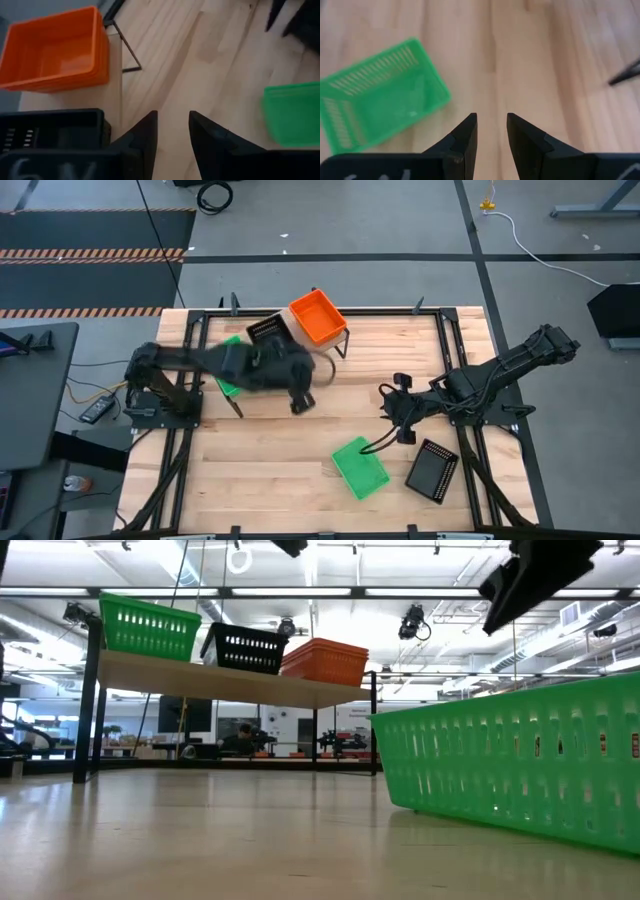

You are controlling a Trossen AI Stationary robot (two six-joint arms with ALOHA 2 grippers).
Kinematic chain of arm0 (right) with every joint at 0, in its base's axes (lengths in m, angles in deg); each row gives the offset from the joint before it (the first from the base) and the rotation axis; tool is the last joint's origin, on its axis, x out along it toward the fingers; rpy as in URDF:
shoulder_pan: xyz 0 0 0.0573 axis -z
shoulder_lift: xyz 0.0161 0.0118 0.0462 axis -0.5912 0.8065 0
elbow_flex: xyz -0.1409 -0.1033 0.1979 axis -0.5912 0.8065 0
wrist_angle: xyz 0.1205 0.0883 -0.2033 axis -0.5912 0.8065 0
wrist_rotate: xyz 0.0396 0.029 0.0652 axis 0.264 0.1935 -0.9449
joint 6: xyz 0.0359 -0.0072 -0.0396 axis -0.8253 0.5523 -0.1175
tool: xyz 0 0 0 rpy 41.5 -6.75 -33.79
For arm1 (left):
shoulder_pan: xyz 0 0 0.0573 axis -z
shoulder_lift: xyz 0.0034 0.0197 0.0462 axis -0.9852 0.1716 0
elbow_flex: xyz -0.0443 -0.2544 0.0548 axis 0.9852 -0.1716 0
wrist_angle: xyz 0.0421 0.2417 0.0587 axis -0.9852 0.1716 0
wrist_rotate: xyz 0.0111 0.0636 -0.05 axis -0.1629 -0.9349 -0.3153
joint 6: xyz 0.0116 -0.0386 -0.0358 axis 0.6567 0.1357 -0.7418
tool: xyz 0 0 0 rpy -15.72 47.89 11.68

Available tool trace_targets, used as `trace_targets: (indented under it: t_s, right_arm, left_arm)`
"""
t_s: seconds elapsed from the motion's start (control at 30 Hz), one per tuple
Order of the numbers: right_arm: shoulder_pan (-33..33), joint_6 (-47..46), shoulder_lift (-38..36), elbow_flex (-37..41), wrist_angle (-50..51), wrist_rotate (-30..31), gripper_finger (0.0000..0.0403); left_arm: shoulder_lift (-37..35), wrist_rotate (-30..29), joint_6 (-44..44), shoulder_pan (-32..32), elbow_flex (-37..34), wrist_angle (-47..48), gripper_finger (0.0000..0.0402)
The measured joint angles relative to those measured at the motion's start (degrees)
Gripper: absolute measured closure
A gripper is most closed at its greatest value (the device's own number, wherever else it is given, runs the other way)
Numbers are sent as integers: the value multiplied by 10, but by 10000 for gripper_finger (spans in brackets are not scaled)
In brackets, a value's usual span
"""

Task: Stack baskets on shelf by color
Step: Stack the green basket on the green baskets on the shelf

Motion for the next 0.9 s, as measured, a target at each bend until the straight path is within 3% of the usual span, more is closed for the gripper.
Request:
trace_targets:
  t_s: [0.13, 0.27, 0.33, 0.6, 0.77, 0.9]
  right_arm:
    - [-15, 11, 0, 27, -106, -18, 290]
    - [-30, 33, 0, 62, -192, -128, 290]
    - [-38, 28, 0, 70, -213, -153, 290]
    - [-116, 19, 32, 75, -242, -148, 290]
    - [-168, 17, 96, 64, -239, -123, 284]
    - [-195, 14, 155, 39, -235, -112, 257]
  left_arm:
    - [0, -78, -9, 64, -67, -66, 285]
    - [2, -91, -21, 108, -137, -160, 285]
    - [1, -94, -19, 123, -161, -209, 285]
    - [0, -89, 26, 164, -261, -444, 285]
    - [1, -85, 3, 186, -292, -494, 285]
    - [1, -78, -40, 206, -301, -503, 285]
